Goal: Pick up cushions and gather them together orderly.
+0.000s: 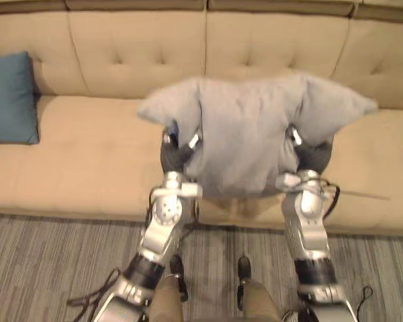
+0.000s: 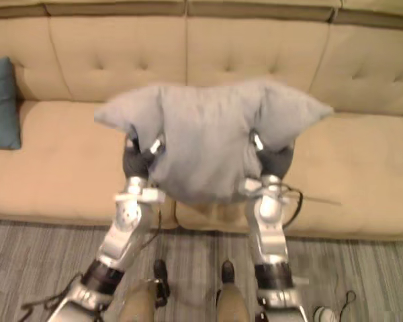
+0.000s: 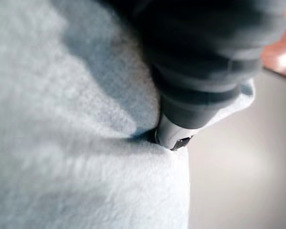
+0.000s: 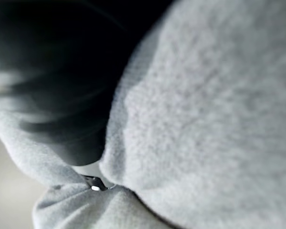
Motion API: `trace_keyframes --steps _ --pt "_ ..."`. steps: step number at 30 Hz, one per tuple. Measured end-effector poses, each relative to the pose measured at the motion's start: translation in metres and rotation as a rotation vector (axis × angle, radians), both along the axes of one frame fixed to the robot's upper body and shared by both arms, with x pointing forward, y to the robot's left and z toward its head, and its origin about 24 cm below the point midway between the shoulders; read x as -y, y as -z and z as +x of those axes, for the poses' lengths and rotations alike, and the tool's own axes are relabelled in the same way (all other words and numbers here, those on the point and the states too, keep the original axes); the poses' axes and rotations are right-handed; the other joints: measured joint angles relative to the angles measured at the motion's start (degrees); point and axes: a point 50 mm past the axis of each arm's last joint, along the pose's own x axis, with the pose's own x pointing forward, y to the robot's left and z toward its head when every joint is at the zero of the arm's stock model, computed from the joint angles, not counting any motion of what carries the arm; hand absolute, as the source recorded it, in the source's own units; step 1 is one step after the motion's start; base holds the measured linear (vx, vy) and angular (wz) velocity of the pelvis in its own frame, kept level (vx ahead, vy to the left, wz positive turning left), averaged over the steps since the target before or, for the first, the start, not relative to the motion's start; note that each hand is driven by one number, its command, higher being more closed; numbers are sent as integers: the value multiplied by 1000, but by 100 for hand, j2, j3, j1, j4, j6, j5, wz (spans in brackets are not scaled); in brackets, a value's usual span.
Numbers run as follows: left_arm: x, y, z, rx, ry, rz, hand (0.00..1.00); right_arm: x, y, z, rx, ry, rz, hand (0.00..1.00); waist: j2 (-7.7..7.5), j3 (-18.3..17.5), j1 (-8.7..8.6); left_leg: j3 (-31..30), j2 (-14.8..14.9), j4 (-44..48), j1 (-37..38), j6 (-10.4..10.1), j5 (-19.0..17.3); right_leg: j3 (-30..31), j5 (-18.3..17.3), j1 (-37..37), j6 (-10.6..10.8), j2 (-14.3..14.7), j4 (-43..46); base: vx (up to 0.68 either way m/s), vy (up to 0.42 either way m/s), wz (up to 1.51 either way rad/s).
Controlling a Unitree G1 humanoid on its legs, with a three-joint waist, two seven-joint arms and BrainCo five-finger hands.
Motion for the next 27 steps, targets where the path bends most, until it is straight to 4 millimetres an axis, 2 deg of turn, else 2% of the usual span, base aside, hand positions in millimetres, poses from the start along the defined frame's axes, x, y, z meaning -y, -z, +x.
trace_keyframes --steps 1,2,3,4,7,8,10,15,19,20,21,27 --pt "-6 -21 10 45 -48 -1 100 -2 -24 11 43 19 -24 100 3 136 4 -2 -23 -118 -83 16 134 4 90 -118 6 0 -48 -121 -19 4" --pt "-8 -27 14 58 -61 1 100 -3 -32 15 55 26 -34 100 8 211 9 -3 -35 -169 -90 15 183 6 125 -131 6 -1 -80 -129 -23 4" --pt "-13 -48 23 95 -102 -3 100 -7 -56 23 97 42 -50 100 34 411 26 -16 -49 -294 -140 26 317 -3 232 -190 -1 6 -167 -102 -21 3" --pt "-15 -56 26 110 -116 -5 100 -7 -66 26 113 51 -54 100 32 484 23 -17 -56 -349 -172 31 368 -5 261 -233 2 7 -192 -101 -23 4" --pt "-23 -102 38 177 -190 -12 100 -13 -117 34 189 91 -38 100 97 928 13 -114 -119 -738 -291 47 692 -73 443 -389 -2 8 -391 -60 -27 13" --pt "-24 -109 39 190 -202 -10 100 -13 -124 35 197 95 -26 100 109 955 13 -129 -129 -803 -352 42 742 -80 473 -459 -6 8 -420 -49 -20 9" --pt "-30 -143 41 247 -243 -1 100 -16 -154 39 221 109 5 100 136 1150 -5 -173 -152 -977 -529 56 906 -118 638 -623 -14 5 -598 -36 -12 4" --pt "-33 -181 43 285 -289 4 100 -18 -186 44 206 133 17 100 171 1317 -50 -338 -207 -1172 -799 49 1026 -199 806 -795 -6 -23 -905 -3 -3 5" --pt "-36 -201 41 310 -319 10 100 -23 -214 35 256 151 20 100 205 1355 -58 -434 -232 -1425 -1051 31 1175 -275 850 -1070 -7 -25 -998 16 -15 7" --pt "-36 -205 41 314 -320 9 0 -22 -220 32 272 167 8 100 227 1375 -61 -498 -232 -1426 -1138 29 1178 -310 850 -1133 -7 -23 -1017 19 -5 10" --pt "-36 -207 40 315 -323 8 0 -20 -225 29 286 198 -9 0 229 1378 -49 -512 -232 -1437 -1232 27 1179 -321 850 -1218 -7 -23 -1027 23 -2 8" --pt "-38 -209 40 314 -317 -22 0 -14 -228 26 278 239 60 0 228 1383 -24 -504 -217 -1446 -1476 26 1179 -309 850 -1491 -7 -19 -1006 11 3 -2"
